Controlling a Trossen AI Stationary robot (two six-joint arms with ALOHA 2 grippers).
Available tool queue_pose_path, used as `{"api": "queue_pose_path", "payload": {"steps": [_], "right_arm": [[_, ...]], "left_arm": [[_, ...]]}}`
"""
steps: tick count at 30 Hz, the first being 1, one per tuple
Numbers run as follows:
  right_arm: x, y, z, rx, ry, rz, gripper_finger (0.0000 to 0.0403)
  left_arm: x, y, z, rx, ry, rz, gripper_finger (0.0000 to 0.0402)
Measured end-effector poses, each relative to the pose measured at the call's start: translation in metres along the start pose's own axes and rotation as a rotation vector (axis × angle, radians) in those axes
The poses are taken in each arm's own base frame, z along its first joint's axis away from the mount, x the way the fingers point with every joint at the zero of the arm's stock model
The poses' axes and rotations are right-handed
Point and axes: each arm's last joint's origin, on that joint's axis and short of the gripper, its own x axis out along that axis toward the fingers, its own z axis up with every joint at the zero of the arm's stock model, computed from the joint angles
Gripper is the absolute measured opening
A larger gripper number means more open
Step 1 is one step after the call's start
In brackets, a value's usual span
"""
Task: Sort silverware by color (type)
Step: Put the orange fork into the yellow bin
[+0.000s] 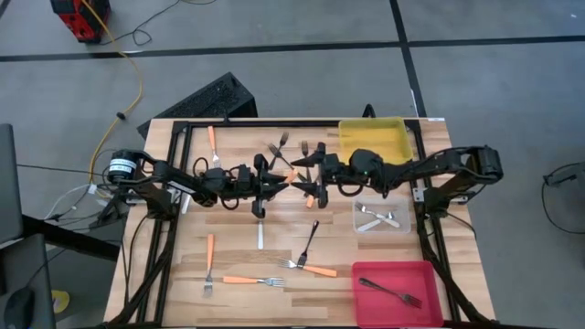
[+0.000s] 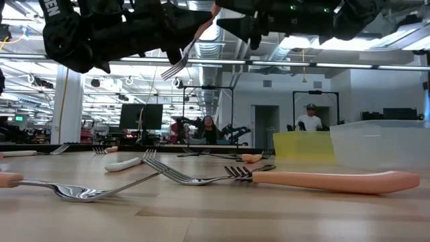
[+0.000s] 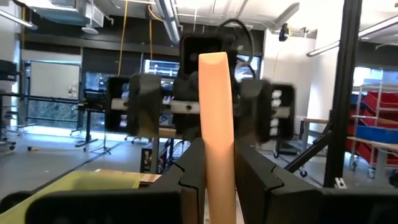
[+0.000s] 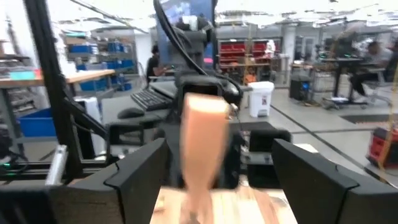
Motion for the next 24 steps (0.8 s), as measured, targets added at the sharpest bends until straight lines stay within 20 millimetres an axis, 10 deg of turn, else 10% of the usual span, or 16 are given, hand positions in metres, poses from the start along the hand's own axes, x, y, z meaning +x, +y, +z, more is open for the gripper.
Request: {"api": "queue_pose_path", "payload": {"steps": [14,24], "right_arm": [[0.0102,0.0021,0.0096,-0.001,0.066,0.014,0.0287],[0.0099,0.0020,0.0056,0.000,0.106,0.013,0.0138]], "left_arm": [[-0.0001,0.0007,0.0006,0.021,-0.007,0.026,0.0042],[-0.0001,0.0007,0.0006,0.021,-0.007,0.026,0.0042]]}}
